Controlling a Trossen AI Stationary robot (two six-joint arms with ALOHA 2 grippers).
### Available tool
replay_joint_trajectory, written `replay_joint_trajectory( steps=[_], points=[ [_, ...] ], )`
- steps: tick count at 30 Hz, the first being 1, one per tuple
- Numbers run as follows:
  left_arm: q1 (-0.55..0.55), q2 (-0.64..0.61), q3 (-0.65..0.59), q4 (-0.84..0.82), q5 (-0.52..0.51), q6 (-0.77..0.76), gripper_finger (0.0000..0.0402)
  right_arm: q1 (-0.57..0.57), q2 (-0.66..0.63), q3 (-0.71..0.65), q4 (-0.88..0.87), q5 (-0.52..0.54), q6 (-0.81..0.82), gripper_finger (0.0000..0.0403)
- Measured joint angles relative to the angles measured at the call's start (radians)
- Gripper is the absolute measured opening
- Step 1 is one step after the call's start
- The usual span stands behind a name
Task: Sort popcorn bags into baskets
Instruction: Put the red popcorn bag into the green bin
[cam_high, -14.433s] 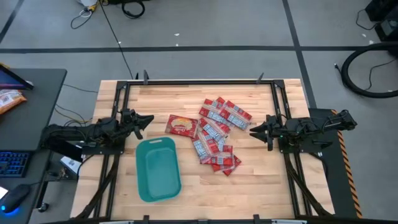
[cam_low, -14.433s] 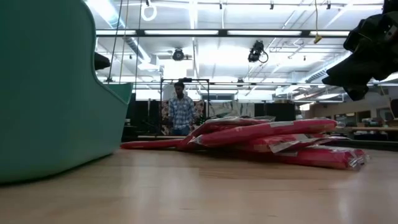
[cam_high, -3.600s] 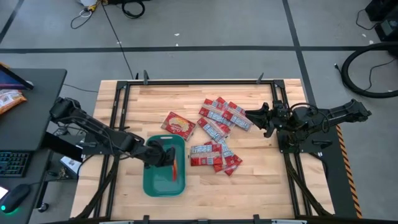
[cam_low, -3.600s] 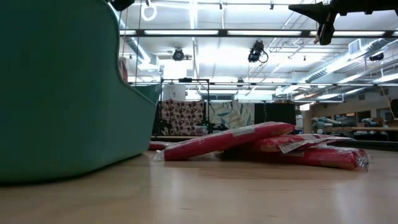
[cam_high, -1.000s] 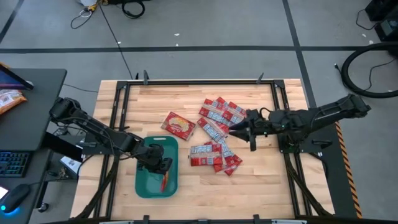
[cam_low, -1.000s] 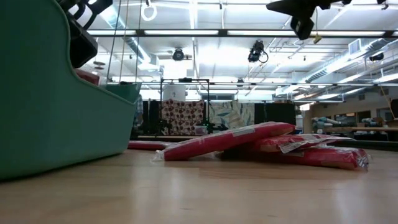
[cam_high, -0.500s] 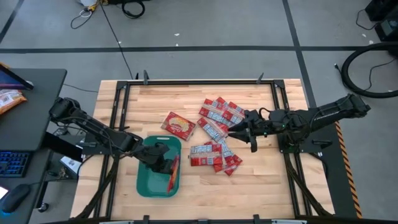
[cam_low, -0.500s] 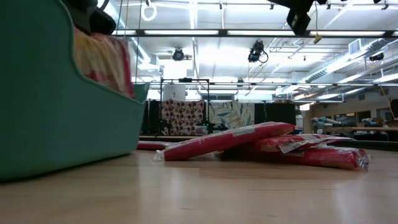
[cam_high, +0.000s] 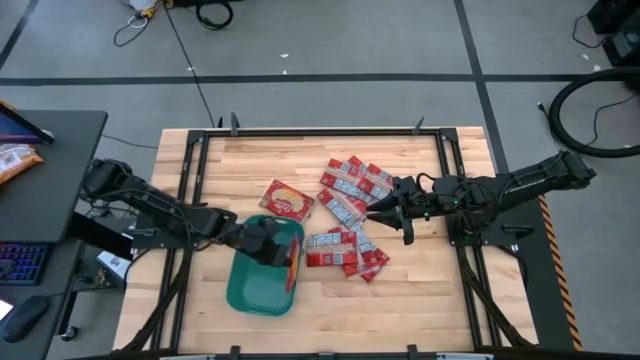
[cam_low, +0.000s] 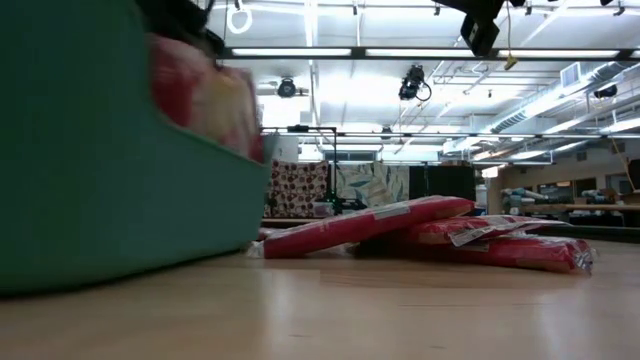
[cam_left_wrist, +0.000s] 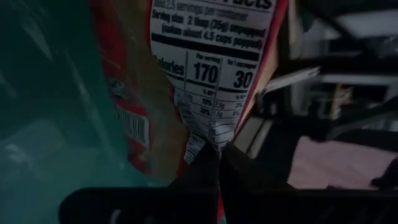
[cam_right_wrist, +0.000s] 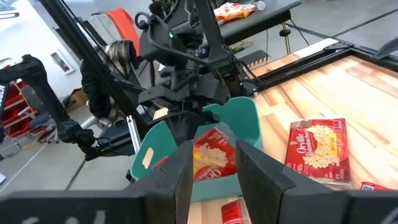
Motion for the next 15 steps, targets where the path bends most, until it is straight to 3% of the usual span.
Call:
replay_joint_trajectory(
  steps=[5,15],
  points=[
    [0.017,0.01,0.0,0.089,0.014,-0.002,0.0004,0.0,0.0,0.0,-0.003,0.0,0.003,0.0125],
    [-0.007,-0.036,-0.018,0.045,-0.004,0.028,0.0005,0.0,0.0,0.0,-0.001,0.009,-0.017,0.0125]
  ],
)
